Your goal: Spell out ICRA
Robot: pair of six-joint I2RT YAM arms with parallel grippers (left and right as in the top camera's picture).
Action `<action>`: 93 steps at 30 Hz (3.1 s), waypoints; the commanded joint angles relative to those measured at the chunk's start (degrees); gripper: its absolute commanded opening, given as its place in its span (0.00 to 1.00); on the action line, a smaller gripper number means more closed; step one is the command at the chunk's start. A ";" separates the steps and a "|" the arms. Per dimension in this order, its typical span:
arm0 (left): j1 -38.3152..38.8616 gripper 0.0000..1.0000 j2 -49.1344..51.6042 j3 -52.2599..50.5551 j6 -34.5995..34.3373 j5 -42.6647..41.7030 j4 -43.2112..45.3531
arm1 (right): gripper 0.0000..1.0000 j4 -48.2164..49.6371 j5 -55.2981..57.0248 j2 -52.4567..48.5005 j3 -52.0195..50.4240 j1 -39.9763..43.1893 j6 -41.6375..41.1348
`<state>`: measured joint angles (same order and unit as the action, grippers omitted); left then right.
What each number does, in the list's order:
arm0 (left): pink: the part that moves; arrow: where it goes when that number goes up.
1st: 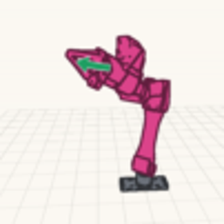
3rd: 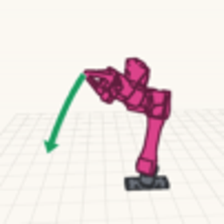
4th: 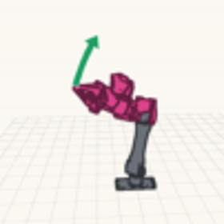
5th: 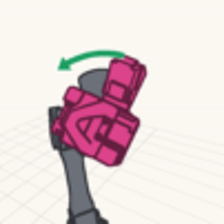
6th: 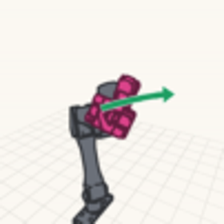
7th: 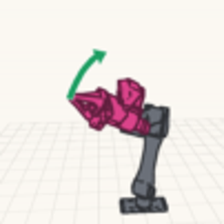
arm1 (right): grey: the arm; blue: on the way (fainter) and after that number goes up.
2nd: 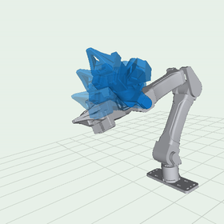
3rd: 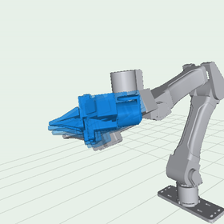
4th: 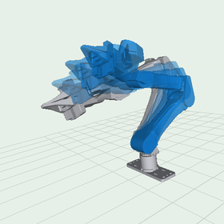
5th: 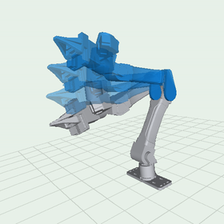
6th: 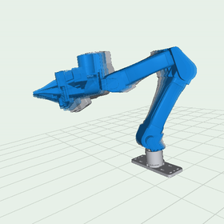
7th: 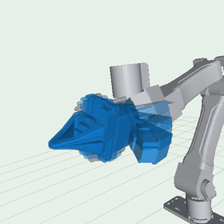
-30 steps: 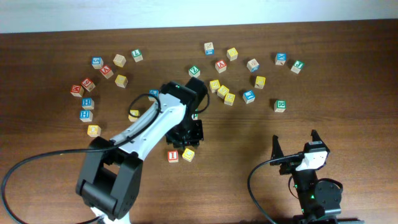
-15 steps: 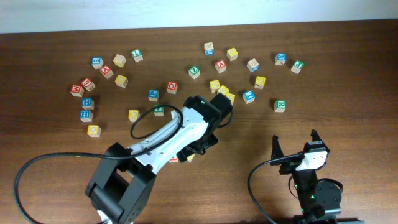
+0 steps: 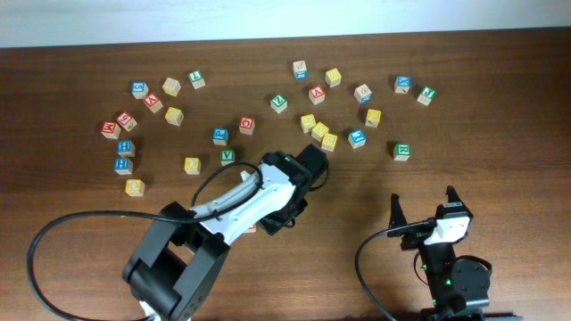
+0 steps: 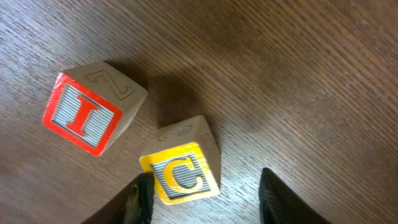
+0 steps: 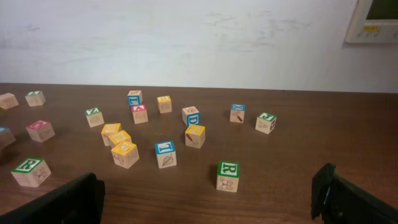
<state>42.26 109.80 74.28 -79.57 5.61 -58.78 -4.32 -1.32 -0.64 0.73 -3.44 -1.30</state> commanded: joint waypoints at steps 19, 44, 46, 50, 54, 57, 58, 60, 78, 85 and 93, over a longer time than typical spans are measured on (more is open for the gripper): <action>-0.09 0.36 -1.40 -4.57 8.68 3.28 5.16 | 0.98 -0.22 0.50 0.35 -0.42 -0.31 0.02; -0.02 0.48 -1.49 -0.55 23.52 2.99 4.13 | 0.98 -0.22 0.50 0.35 -0.42 -0.31 0.00; -0.02 0.48 -1.49 -0.92 23.54 2.95 4.87 | 0.98 -0.22 0.50 0.35 -0.42 -0.31 0.02; -0.02 0.48 -1.49 -1.29 23.58 2.78 6.12 | 0.98 -0.22 0.50 0.35 -0.42 -0.31 0.02; -0.02 0.44 -1.49 -3.19 23.56 2.58 7.41 | 0.98 -0.22 0.50 0.35 -0.42 -0.31 0.02; -0.02 0.45 -1.49 -5.27 23.63 2.32 9.31 | 0.98 -0.22 0.50 0.35 -0.42 -0.31 0.02; -0.02 0.45 -1.49 -5.35 24.17 2.27 9.68 | 0.98 -0.22 0.50 0.35 -0.42 -0.31 0.02; -0.02 0.44 -1.49 -5.35 26.82 1.33 11.37 | 0.98 -0.22 0.50 0.35 -0.42 -0.31 0.02; -0.02 0.23 -1.51 -5.35 32.46 1.25 10.78 | 0.98 -0.22 0.50 0.35 -0.42 -0.31 0.02; -0.04 0.23 -1.51 -5.35 33.00 1.31 5.95 | 0.98 -0.22 0.50 0.35 -0.42 -0.31 0.02; -0.02 0.23 -1.51 -5.35 33.03 1.38 2.73 | 0.98 -0.22 0.50 0.35 -0.42 -0.31 0.02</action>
<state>42.26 108.42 69.21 -47.48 7.09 -55.75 -4.32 -1.32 -0.64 0.73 -3.44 -1.32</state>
